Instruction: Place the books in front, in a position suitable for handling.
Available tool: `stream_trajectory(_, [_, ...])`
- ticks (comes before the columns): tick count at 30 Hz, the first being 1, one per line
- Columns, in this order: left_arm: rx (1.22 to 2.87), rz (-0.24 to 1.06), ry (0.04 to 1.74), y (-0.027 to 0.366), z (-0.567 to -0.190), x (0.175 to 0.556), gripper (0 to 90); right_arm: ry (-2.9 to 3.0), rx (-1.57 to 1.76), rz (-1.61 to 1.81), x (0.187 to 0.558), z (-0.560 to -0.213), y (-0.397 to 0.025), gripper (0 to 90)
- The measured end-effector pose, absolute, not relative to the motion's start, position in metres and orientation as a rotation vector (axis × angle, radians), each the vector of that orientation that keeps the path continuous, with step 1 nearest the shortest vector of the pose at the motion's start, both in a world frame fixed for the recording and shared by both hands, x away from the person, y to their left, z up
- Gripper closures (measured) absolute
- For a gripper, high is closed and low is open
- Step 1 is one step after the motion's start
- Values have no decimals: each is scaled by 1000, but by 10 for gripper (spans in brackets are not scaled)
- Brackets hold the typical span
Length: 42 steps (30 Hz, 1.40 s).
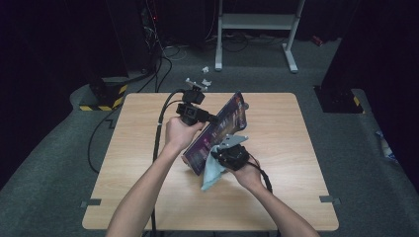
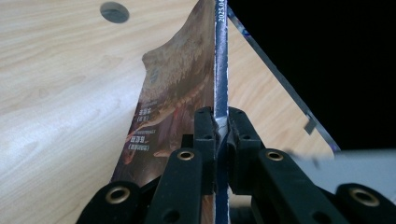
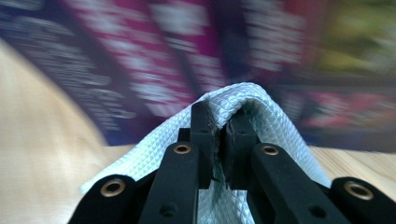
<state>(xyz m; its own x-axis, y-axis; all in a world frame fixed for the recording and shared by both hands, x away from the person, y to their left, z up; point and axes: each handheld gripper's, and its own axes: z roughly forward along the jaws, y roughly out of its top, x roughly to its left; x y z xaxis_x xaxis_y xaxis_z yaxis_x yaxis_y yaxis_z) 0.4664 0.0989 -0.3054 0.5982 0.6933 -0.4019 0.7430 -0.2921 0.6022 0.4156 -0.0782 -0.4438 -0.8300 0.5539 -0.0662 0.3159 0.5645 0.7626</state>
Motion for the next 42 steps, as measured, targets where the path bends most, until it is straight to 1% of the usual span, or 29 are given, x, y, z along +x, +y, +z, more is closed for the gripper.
stream_trajectory(11, [2062,-122,1090,116,-305,445,837,2391,937,1032,445,-451,-120,840])
stream_trajectory(18, [2099,-97,1090,121,-306,441,837,2386,986,972,453,-457,-137,835])
stream_trajectory(24, [2125,-65,1094,124,-307,441,838,2409,1021,935,452,-457,-152,835])
stream_trajectory(36, [2176,-20,1076,126,-311,443,838,2435,1081,894,445,-453,-194,833])
stream_trajectory(42, [2189,4,1071,127,-311,442,839,2450,1087,894,439,-453,-205,831])
